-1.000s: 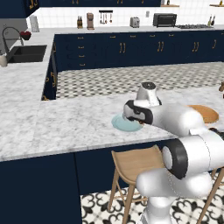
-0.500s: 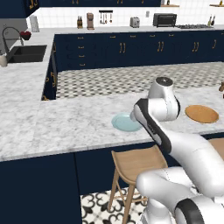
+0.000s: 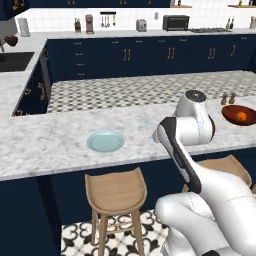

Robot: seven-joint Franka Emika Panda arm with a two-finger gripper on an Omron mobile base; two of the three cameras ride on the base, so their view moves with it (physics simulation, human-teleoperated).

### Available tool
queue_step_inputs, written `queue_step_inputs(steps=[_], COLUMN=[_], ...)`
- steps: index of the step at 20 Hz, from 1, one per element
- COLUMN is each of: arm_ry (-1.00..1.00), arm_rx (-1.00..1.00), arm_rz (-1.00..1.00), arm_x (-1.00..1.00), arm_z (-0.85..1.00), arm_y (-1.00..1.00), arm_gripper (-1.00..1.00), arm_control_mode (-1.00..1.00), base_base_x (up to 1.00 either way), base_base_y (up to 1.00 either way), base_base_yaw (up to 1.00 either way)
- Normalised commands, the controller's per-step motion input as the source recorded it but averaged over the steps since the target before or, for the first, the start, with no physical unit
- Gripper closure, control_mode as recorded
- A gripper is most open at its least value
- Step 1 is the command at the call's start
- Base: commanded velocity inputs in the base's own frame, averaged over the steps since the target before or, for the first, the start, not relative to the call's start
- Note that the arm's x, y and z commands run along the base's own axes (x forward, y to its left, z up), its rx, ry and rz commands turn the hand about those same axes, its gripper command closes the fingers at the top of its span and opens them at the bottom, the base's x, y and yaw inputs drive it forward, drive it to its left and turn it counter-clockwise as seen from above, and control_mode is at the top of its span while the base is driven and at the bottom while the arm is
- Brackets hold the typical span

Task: Pick the chicken drumstick and squash from their plates and place them in the bowl. Then put the bowl in the fridge.

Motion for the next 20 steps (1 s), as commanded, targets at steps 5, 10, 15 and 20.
queue_step_inputs(steps=[5,10,15,20], arm_ry=[0.0,0.0,0.0,0.0], arm_rx=[0.0,0.0,0.0,0.0], arm_rz=[0.0,0.0,0.0,0.0], arm_x=[0.0,0.0,0.0,0.0], arm_z=[0.0,0.0,0.0,0.0], arm_y=[0.0,0.0,0.0,0.0], arm_gripper=[1.0,1.0,1.0,1.0], arm_control_mode=[1.0,1.0,1.0,1.0], base_base_x=[0.0,-0.45,-0.09,0.68], base_base_y=[-1.0,-1.0,-1.0,-0.96], base_base_yaw=[0.0,-0.04,-0.04,0.03])
